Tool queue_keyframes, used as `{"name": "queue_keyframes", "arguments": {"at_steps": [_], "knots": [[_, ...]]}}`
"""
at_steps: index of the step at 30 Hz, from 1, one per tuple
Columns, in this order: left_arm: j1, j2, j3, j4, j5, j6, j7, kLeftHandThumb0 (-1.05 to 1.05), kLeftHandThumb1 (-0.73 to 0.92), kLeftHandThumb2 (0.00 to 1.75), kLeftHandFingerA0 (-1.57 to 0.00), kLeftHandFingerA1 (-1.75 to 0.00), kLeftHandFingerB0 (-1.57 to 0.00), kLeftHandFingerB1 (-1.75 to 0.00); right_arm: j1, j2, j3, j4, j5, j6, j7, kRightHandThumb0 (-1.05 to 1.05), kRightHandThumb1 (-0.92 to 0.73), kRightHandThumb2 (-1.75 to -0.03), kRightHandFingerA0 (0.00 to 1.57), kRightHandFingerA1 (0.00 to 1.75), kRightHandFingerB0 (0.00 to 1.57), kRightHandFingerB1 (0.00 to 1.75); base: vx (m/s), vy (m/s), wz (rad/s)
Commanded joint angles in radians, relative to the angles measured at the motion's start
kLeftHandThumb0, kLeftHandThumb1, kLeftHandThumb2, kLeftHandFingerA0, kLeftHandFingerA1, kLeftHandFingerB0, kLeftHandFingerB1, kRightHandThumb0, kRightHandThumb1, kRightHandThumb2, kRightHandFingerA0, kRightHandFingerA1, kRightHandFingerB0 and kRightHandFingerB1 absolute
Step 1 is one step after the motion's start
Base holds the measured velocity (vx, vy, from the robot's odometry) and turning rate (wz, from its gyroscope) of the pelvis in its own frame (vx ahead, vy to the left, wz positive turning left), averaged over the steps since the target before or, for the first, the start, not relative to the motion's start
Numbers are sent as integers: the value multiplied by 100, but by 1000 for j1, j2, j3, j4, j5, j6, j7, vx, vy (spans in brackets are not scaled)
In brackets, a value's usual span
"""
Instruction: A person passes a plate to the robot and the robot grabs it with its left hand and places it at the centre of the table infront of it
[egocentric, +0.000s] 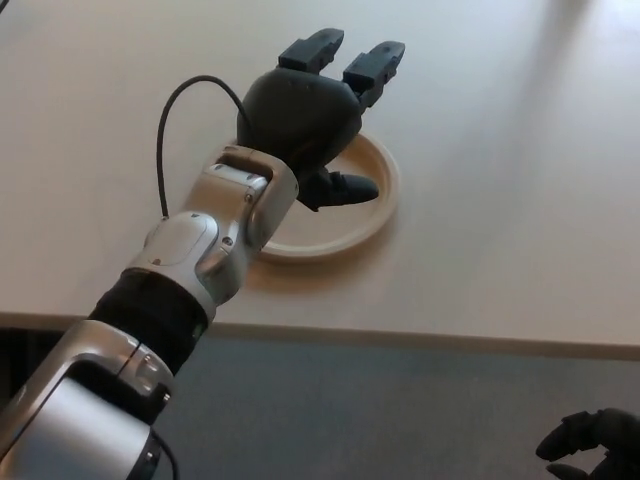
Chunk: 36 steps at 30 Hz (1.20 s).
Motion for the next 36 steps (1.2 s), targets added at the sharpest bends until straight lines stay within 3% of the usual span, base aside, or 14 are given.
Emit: {"name": "queue_keyframes", "arguments": {"at_steps": [1, 2, 7, 13, 14, 15, 16, 17, 21, 27, 28, 32, 36], "knots": [[73, 39, 87, -165, -221, 45, -300, -93, 52, 94, 0, -1, 0, 0, 28, -21, -8, 3, 2, -23, 15, -72, -68, -111, 47, 66, 36, 57, 0, 0, 0], [98, 34, 115, -216, -274, 50, -334, -89, 50, 91, 0, -2, 0, -1, 28, -12, -10, 7, 3, -1, 8, -78, -83, -66, 46, 55, 38, 46, 0, 0, 0], [185, 41, 166, -417, -341, 86, -399, -89, 50, 92, 0, 0, 0, -2, 43, -2, -18, 5, 10, 13, -13, -79, -84, -65, 45, 57, 34, 47, 0, 0, 0], [257, 102, 233, -634, -417, -15, -392, -91, 52, 93, 0, -6, 0, 0, 36, -1, -34, 10, 18, 28, -24, -83, -82, -67, 36, 58, 26, 46, 0, 0, 0], [312, 114, 259, -751, -458, 13, -424, -98, 49, 76, 0, -16, 0, -9, 58, 3, -35, 8, 17, 29, -35, -78, -82, -67, 36, 56, 27, 44, 0, 0, 0], [328, 117, 266, -785, -470, 22, -433, -98, 49, 76, 0, -16, 0, -9, 64, 4, -35, 7, 17, 29, -38, -78, -82, -67, 36, 56, 27, 44, 0, 0, 0], [392, 135, 292, -882, -503, 15, -440, -96, 50, 78, 0, -13, 0, -11, 84, 1, -35, 4, 15, 18, -48, -78, -83, -65, 32, 58, 27, 45, 0, 0, 0], [450, 154, 317, -961, -521, 4, -441, -84, 47, 94, -3, -12, -2, -11, 93, 1, -39, 5, 17, 14, -54, -80, -83, -65, 30, 61, 26, 48, 0, 0, 0], [689, 231, 434, -1172, -606, -80, -439, -84, 51, 93, -7, -24, -6, -17, 116, 4, -50, 13, 23, 21, -75, -81, -84, -65, 29, 58, 27, 45, 0, 0, 0], [986, 270, 558, -1289, -678, -179, -423, -89, 53, 89, -10, -39, -8, -31, 130, 11, -71, 26, 36, 24, -78, -78, -82, -64, 29, 57, 27, 46, 0, 0, 0], [1029, 275, 570, -1290, -686, -198, -423, -39, 22, 90, 0, -48, 0, -48, 127, 12, -77, 29, 41, 24, -74, -78, -82, -64, 26, 58, 25, 47, 0, 0, 0], [1213, 278, 595, -1179, -670, -339, -365, -38, 24, 89, 0, -48, 0, -47, 124, 17, -82, 32, 40, 26, -78, -75, -82, -64, 29, 59, 26, 48, 0, 0, 0], [1319, 283, 589, -1069, -669, -401, -354, -37, 22, 87, -1, -49, 0, -47, 141, 23, -76, 42, 30, 27, -91, -77, -82, -64, 29, 60, 27, 49, 0, 0, 0]]}}
